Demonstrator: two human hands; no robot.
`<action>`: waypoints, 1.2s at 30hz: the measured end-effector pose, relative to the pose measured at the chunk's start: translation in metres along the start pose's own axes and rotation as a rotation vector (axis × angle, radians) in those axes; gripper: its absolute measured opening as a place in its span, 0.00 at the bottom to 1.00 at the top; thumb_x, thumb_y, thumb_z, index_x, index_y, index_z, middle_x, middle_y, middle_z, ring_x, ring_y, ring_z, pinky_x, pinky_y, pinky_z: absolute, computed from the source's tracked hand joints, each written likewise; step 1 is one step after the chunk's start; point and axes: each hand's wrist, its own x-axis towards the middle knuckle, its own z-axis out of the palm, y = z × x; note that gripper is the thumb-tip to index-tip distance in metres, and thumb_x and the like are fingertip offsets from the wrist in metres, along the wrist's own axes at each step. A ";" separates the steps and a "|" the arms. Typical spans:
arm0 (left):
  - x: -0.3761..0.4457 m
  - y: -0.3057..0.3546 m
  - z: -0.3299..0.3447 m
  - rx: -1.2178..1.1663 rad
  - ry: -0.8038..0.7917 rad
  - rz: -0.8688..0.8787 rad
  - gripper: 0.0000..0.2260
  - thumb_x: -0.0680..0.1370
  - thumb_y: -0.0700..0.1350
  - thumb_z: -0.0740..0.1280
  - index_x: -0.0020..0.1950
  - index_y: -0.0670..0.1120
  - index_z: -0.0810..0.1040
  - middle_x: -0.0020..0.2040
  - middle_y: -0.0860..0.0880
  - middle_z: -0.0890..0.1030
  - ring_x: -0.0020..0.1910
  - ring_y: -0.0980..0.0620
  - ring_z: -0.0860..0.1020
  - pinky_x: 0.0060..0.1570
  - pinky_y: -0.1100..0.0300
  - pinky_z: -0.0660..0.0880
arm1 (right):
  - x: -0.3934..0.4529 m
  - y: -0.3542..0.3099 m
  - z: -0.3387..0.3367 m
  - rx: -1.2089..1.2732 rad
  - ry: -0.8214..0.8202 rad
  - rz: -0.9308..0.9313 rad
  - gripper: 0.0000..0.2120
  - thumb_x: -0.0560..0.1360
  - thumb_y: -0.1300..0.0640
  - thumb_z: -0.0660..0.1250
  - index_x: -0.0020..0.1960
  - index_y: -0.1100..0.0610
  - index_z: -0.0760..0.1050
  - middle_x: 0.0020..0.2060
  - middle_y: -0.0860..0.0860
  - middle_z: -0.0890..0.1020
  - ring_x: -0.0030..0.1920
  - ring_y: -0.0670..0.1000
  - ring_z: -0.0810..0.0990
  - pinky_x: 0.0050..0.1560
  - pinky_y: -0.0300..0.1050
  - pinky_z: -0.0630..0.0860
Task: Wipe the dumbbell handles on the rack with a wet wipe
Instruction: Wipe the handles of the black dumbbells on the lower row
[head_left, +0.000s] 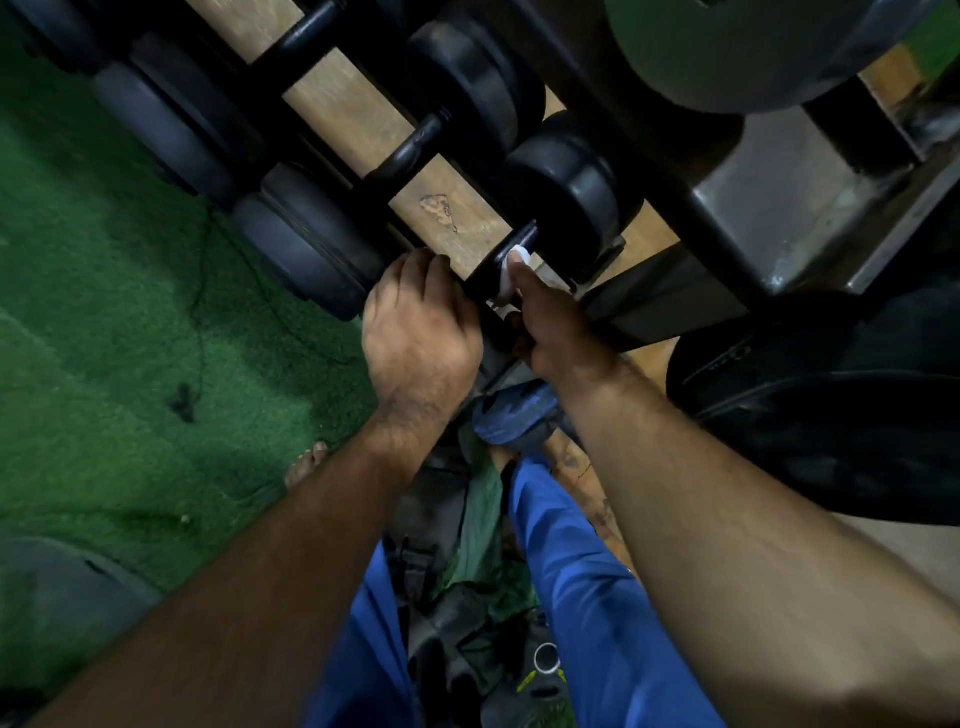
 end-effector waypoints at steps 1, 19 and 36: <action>0.000 0.000 0.000 0.002 -0.003 0.003 0.16 0.78 0.46 0.59 0.59 0.40 0.80 0.58 0.42 0.81 0.59 0.42 0.77 0.57 0.47 0.74 | 0.001 0.000 -0.001 0.022 -0.003 0.002 0.14 0.80 0.43 0.64 0.45 0.53 0.77 0.34 0.50 0.78 0.31 0.49 0.75 0.33 0.38 0.73; -0.003 0.001 0.001 0.067 0.038 0.013 0.17 0.78 0.46 0.61 0.61 0.40 0.80 0.61 0.43 0.80 0.60 0.43 0.77 0.58 0.49 0.72 | 0.024 -0.001 -0.002 0.106 0.129 -0.110 0.11 0.82 0.49 0.60 0.50 0.53 0.78 0.41 0.50 0.78 0.38 0.48 0.74 0.39 0.42 0.68; -0.003 -0.001 0.002 0.057 0.060 0.020 0.16 0.77 0.46 0.61 0.60 0.41 0.80 0.59 0.43 0.81 0.58 0.42 0.77 0.57 0.48 0.73 | 0.017 0.013 -0.001 0.310 -0.080 -0.049 0.13 0.80 0.51 0.60 0.51 0.54 0.82 0.45 0.53 0.84 0.43 0.50 0.82 0.41 0.39 0.78</action>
